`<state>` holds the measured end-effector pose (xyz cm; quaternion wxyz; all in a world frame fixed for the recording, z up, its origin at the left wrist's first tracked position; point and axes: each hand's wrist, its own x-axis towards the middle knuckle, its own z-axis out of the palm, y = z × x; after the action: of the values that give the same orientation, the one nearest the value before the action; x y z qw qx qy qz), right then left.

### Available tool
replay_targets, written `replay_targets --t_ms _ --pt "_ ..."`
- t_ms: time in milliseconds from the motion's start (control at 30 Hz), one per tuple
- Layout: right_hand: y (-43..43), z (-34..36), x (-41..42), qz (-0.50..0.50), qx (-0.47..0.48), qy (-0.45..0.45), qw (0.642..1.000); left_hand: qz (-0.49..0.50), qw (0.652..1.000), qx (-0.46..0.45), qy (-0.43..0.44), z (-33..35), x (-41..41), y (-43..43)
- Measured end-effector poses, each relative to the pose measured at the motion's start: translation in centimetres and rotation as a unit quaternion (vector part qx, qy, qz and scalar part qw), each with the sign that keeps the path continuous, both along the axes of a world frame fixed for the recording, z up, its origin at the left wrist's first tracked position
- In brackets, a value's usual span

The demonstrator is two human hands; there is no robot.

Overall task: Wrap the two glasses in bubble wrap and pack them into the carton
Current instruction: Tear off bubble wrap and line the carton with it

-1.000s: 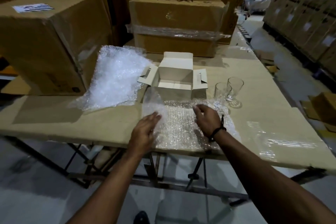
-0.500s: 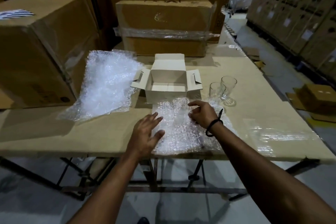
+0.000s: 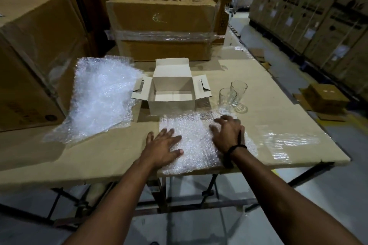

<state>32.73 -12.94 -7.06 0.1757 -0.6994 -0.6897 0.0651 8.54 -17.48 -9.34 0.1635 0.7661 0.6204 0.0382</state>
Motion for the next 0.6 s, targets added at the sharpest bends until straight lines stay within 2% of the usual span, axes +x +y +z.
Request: replay_targets --t_ms 67,133,200,267,367,600 --pt "0.6 0.7 1.5 -0.115 -0.034 -0.026 0.992 -0.011 1.000 0.002 -0.012 -0.2 -0.3 0.2" --pt "0.9 1.2 2.6 -0.180 -0.108 -0.045 0.977 0.002 0.999 0.033 -0.021 -0.2 -0.7 0.4" --pt "1.5 0.9 3.4 -0.213 -0.153 -0.024 0.965 0.008 0.999 0.032 -0.014 0.0 -1.2 0.7" --pt "2.3 0.4 3.9 -0.224 -0.173 0.040 0.958 -0.006 1.000 -0.005 -0.010 0.1 -1.7 0.7" --pt "3.0 0.8 4.1 -0.201 -0.179 0.140 0.953 -0.008 1.000 -0.013 -0.027 0.3 -2.8 0.6" --pt "2.0 6.8 0.1 -0.038 -0.097 0.164 0.981 -0.001 0.998 -0.020 -0.051 0.0 -5.5 1.0"
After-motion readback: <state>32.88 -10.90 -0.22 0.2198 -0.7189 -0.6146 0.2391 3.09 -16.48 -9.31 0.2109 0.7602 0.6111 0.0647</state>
